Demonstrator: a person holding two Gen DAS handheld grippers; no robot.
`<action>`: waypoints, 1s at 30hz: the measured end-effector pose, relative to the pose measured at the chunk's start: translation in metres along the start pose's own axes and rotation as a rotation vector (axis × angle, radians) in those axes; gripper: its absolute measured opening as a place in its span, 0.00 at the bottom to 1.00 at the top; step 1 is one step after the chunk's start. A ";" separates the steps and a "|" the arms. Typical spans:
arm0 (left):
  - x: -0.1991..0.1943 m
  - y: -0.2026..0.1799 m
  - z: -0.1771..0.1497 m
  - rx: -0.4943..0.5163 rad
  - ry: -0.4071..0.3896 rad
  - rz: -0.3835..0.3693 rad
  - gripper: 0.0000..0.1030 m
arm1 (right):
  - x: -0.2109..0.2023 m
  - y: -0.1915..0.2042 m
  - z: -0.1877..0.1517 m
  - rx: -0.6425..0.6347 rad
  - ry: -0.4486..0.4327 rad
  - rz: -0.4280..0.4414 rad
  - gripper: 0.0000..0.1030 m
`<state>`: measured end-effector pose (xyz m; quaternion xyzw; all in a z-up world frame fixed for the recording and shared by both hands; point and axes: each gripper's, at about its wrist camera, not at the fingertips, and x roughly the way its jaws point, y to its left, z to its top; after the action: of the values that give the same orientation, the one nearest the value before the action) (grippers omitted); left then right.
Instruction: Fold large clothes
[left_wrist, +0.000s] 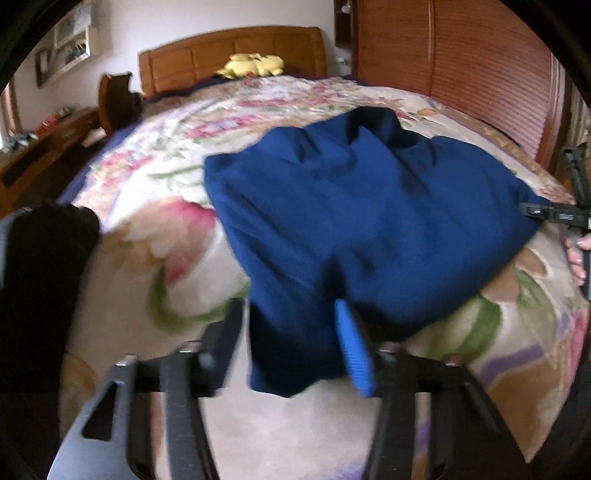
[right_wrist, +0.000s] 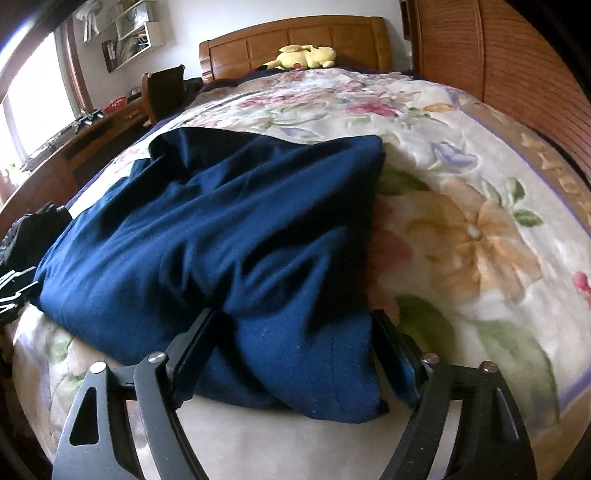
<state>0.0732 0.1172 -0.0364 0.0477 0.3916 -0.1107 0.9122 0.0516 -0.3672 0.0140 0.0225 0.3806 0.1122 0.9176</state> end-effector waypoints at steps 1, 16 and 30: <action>0.003 -0.002 0.000 0.005 0.014 -0.009 0.35 | 0.001 0.002 -0.001 0.002 0.000 0.013 0.66; -0.066 -0.025 -0.020 -0.022 -0.096 -0.010 0.04 | -0.055 0.016 -0.009 -0.047 -0.098 0.040 0.20; -0.128 -0.053 -0.077 0.018 -0.127 -0.044 0.05 | -0.124 0.008 -0.070 -0.122 -0.105 0.066 0.21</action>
<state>-0.0789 0.0997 0.0033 0.0401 0.3329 -0.1371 0.9321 -0.0841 -0.3904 0.0516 -0.0149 0.3234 0.1641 0.9318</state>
